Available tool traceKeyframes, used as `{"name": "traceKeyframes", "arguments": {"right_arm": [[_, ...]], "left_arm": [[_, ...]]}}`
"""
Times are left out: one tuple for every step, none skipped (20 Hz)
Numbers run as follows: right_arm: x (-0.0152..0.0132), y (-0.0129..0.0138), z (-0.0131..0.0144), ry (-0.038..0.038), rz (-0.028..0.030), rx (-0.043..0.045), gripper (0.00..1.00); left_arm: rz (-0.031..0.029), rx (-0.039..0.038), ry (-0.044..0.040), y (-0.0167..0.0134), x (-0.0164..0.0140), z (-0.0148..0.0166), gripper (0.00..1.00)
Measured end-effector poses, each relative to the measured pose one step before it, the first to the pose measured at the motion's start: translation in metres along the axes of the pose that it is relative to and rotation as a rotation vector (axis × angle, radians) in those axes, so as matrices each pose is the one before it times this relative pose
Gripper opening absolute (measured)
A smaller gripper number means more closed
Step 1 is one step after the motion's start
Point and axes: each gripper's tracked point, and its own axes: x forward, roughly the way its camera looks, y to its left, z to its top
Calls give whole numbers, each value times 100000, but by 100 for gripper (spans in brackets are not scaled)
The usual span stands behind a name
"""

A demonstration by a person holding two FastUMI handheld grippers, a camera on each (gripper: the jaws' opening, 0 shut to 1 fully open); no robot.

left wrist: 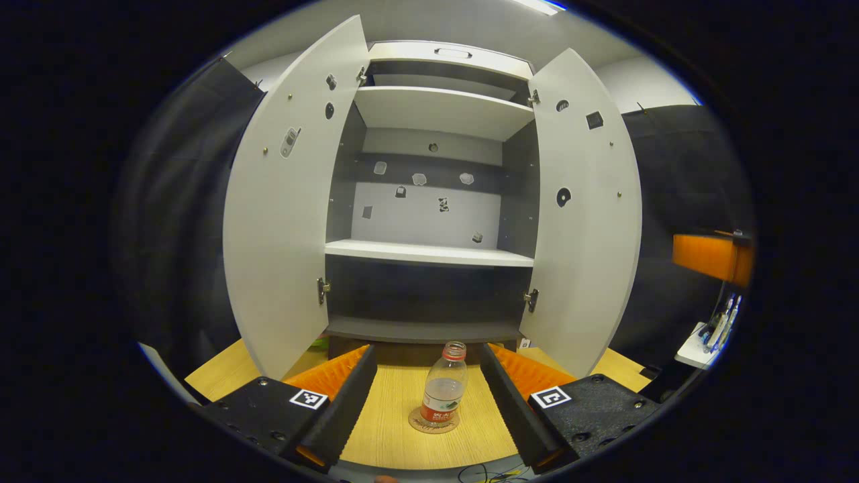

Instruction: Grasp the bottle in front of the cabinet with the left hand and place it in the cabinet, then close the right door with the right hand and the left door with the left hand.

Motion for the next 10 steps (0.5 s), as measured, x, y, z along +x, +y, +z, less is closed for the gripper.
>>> {"name": "traceKeyframes", "arguments": {"right_arm": [[-146,-77,-78,506,-316,-144,100],[-94,-97,-228,695,-452,-36,100],[-73,-61,-224,650,-400,86,100],[-150,-112,-53,328,-449,172,100],[-57,-179,-94,493,-880,114,100],[5,-255,-199,804,-856,-16,100],[-11,-262,-234,1067,-1014,-154,99],[-18,-374,-237,882,-1323,-92,99],[19,-440,-183,572,-1364,74,100],[-76,-578,-114,585,-1731,542,100]], "left_arm": [[-1396,398,-286,-309,631,-805,95],[-1761,146,672,-401,549,-923,95],[-1241,-744,856,-158,506,-836,95],[-1240,-1367,1043,-100,486,-920,95],[-882,-1304,1423,-25,559,-894,95],[-351,-726,1495,-137,532,-908,95],[58,311,1567,45,661,-902,95],[525,786,1024,28,579,-891,95],[-549,564,1036,-163,617,-852,95],[-388,118,1088,-142,667,-849,95]]}}
